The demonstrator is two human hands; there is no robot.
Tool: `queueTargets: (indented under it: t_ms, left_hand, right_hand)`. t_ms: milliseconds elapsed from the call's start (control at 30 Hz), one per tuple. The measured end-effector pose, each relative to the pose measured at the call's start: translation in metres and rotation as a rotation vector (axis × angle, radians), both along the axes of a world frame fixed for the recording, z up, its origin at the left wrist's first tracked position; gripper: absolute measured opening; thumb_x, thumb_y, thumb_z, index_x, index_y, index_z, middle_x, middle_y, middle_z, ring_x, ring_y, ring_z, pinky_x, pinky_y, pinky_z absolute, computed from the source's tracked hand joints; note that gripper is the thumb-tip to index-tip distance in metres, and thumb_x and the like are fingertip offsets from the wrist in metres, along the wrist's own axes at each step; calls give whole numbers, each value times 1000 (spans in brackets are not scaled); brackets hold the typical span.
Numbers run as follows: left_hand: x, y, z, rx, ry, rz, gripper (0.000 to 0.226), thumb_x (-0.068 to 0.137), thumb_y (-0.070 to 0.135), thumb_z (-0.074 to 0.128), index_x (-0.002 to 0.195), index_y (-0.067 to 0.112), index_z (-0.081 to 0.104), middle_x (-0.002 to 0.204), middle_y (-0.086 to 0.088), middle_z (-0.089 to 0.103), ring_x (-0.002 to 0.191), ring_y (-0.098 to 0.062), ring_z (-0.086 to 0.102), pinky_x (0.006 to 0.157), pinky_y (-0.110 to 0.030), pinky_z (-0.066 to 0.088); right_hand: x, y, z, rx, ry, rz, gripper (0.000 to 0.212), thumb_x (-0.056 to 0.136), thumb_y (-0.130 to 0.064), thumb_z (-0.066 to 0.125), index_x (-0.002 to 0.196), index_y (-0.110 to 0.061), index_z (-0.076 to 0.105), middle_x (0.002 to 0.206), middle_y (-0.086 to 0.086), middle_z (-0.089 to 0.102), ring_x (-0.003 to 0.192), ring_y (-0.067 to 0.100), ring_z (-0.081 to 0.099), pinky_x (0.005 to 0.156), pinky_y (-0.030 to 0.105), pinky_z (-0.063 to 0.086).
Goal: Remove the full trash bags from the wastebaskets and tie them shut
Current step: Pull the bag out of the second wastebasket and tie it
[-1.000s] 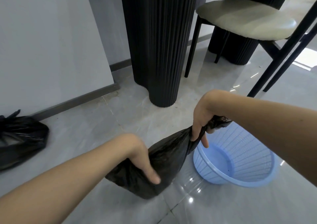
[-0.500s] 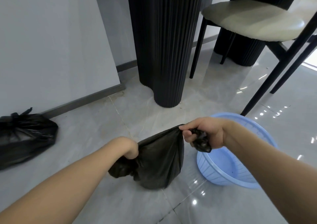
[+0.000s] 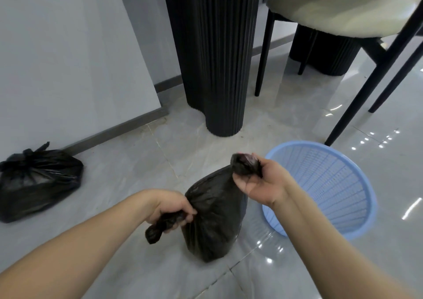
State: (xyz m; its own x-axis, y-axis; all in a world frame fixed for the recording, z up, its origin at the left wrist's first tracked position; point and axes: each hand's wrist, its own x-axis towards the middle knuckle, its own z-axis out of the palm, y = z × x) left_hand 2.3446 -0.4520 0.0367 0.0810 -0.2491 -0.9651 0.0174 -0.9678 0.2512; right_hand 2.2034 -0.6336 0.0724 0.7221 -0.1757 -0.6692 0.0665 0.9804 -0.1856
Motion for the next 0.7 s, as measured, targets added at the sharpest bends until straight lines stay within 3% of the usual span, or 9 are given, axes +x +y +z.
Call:
queueTargets:
  t_ms: [100, 233, 333, 400, 467, 533, 600, 700]
  left_hand:
    - [-11, -6, -6, -131, -137, 195, 38, 95, 23, 50, 59, 13, 47, 52, -5, 49, 37, -15, 44, 43, -21, 39]
    - [-35, -5, -25, -313, -191, 383, 33, 98, 23, 45, 72, 3, 51, 57, -16, 62, 47, -27, 60, 47, -30, 52]
    - [-46, 4, -48, -414, -500, 455, 44, 97, 25, 46, 56, 10, 51, 42, -4, 52, 34, -16, 49, 40, -18, 38]
    - [-51, 10, -57, -427, -678, 382, 45, 96, 29, 48, 53, 18, 39, 38, 7, 39, 32, -10, 36, 37, -17, 26]
    - [-57, 12, -61, -457, -730, 278, 45, 96, 35, 46, 55, 20, 37, 39, 10, 39, 38, -8, 37, 42, -22, 28]
    - [-61, 9, -59, -450, -813, 95, 39, 94, 42, 42, 60, 22, 44, 52, 9, 53, 54, -13, 51, 51, -26, 35]
    - [-68, 1, -56, -363, -949, -183, 29, 90, 46, 37, 76, 25, 50, 78, 3, 66, 76, -24, 62, 61, -30, 41]
    - [-85, -10, -50, -164, -980, -498, 29, 90, 42, 40, 99, 19, 55, 104, -7, 66, 93, -29, 62, 67, -30, 41]
  right_hand:
    - [7, 2, -5, 2, 0, -188, 29, 98, -24, 49, 74, -9, 56, 60, 5, 63, 69, 20, 60, 65, 33, 50]
    - [15, 10, -20, 76, -71, -400, 30, 98, -24, 49, 70, -13, 48, 72, 1, 52, 71, 19, 55, 68, 33, 48]
    - [19, 19, -28, 89, -167, -374, 18, 95, -29, 53, 92, -11, 54, 93, 8, 70, 67, 18, 60, 55, 27, 43]
    - [20, 23, -33, 80, -204, -313, 19, 94, -29, 55, 95, -9, 55, 114, -2, 68, 51, 11, 49, 41, 20, 31]
    - [19, 23, -36, 106, -237, -283, 22, 94, -27, 55, 83, -8, 55, 126, -10, 58, 42, 9, 31, 38, 18, 19]
    - [18, 20, -40, 78, -270, -266, 23, 93, -21, 57, 73, -10, 55, 120, -11, 58, 39, 9, 24, 38, 18, 16]
    - [17, 16, -46, -45, -293, -216, 29, 93, -9, 52, 64, -13, 55, 113, 2, 68, 37, 7, 25, 35, 18, 18]
    - [12, 15, -61, -165, -279, -137, 25, 90, 4, 40, 91, -16, 56, 126, 14, 64, 37, 8, 33, 33, 19, 24]
